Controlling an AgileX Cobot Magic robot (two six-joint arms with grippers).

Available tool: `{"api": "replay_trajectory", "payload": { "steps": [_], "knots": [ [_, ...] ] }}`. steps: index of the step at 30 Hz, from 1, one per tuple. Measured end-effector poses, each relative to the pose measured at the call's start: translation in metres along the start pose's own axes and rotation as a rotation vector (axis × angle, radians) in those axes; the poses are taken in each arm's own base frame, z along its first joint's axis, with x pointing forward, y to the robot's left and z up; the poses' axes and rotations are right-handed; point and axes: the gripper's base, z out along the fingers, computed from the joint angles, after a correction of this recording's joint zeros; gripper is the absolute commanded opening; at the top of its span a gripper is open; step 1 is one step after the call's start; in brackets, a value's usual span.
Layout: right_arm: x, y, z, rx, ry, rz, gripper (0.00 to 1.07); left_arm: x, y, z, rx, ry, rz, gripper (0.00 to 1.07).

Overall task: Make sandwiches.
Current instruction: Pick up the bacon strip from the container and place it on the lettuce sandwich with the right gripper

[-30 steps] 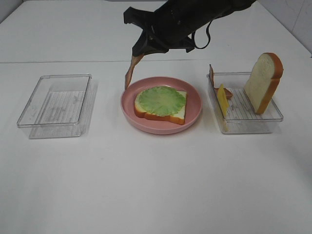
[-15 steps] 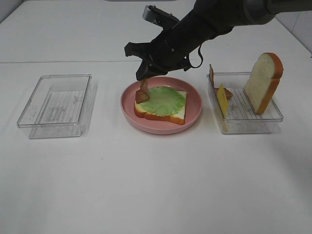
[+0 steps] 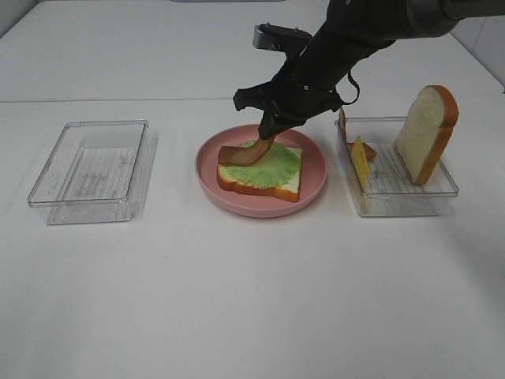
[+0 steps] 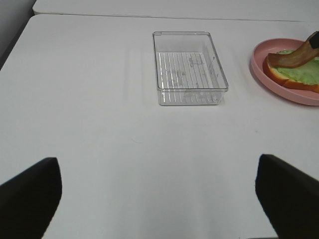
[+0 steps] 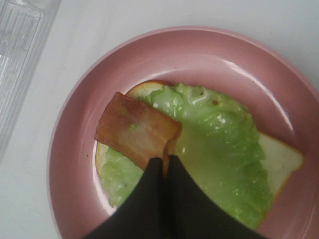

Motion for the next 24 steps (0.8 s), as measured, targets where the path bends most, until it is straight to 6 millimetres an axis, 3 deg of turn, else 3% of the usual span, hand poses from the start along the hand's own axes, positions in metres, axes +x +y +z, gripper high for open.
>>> {"api": "replay_trajectory", "payload": {
  "steps": [13,15,16,18,19,21,24],
  "knots": [
    [0.0033,-0.0050,-0.0002,0.055,0.037,-0.022,0.01,0.0000,0.0000,0.0000,0.000,0.000,0.000,1.00],
    [0.0033,-0.0051,-0.0002,0.055,0.037,-0.022,0.15,0.0000,0.0000,0.0000,0.000,0.000,0.000,1.00],
    [0.0033,-0.0051,-0.0002,0.055,0.037,-0.022,0.15,0.0000,0.0000,0.0000,0.000,0.000,0.000,1.00],
    [0.0033,-0.0051,-0.0002,0.055,0.037,-0.013,0.38,0.0000,0.0000,0.0000,0.000,0.000,0.000,1.00],
    [0.0033,-0.0051,-0.0002,0.055,0.037,-0.013,0.38,0.0000,0.0000,0.0000,0.000,0.000,0.000,1.00],
    [0.0033,-0.0051,-0.0002,0.056,0.036,0.025,0.86,0.0000,0.0000,0.0000,0.000,0.000,0.000,1.00],
    [0.0033,-0.0051,-0.0002,0.056,0.035,0.041,0.92,0.0000,0.0000,0.0000,0.000,0.000,0.000,1.00]
  ]
}}
